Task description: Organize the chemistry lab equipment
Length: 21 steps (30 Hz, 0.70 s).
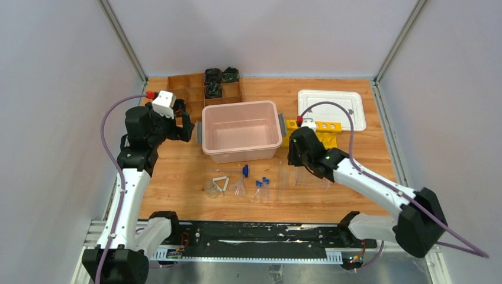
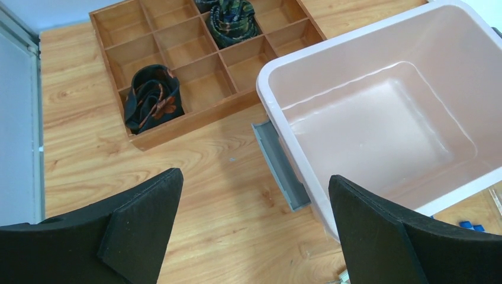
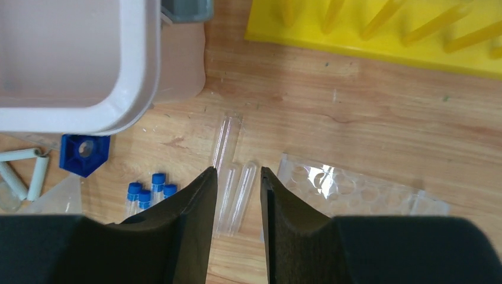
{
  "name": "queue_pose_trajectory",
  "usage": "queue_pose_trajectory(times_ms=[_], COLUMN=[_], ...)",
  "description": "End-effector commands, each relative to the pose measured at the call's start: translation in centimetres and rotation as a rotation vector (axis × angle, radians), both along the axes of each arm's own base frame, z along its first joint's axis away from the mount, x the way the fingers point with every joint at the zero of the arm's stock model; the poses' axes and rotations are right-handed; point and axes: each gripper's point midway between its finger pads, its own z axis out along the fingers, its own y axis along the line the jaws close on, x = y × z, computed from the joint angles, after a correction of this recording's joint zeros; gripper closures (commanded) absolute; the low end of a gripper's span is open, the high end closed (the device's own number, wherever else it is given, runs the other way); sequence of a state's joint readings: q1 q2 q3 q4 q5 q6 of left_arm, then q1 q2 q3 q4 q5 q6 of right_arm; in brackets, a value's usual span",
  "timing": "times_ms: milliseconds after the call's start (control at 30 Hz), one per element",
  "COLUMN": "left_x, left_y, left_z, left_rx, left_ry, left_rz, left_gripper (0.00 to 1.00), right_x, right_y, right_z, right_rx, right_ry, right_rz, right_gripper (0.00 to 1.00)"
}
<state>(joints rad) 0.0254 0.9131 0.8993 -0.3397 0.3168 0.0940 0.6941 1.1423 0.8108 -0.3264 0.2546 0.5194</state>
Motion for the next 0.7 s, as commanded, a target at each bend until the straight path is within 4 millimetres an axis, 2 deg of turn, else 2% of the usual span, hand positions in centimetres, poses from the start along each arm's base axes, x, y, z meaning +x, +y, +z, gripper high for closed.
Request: queue_pose_trajectory(times_ms=[0,167,367,667], left_x=[-0.2,-0.2,0.3,-0.2], left_y=[-0.1,-0.1,0.5,0.0], left_z=[0.7,1.2,2.4,2.9], left_rx=[-0.026,-0.036,-0.065,-0.074], left_ry=[-0.017,-0.005,-0.028,-0.017], left_rz=[0.008,0.016,0.077,0.047], left_gripper=[0.00,0.00,0.00,0.00], right_x=[0.7,1.0,2.3,1.8], right_y=[2.4,3.5,4.4,5.2], right_z=[-2.4,-5.0,-7.0,-9.4], right_rx=[0.023,0.026,0.014,-0.054], right_ry=[0.032,0.047,-0.007,-0.018], right_rz=[-0.014,-0.015,-0.068,-0.080], right_gripper=[0.64,0.66,0.66,0.65])
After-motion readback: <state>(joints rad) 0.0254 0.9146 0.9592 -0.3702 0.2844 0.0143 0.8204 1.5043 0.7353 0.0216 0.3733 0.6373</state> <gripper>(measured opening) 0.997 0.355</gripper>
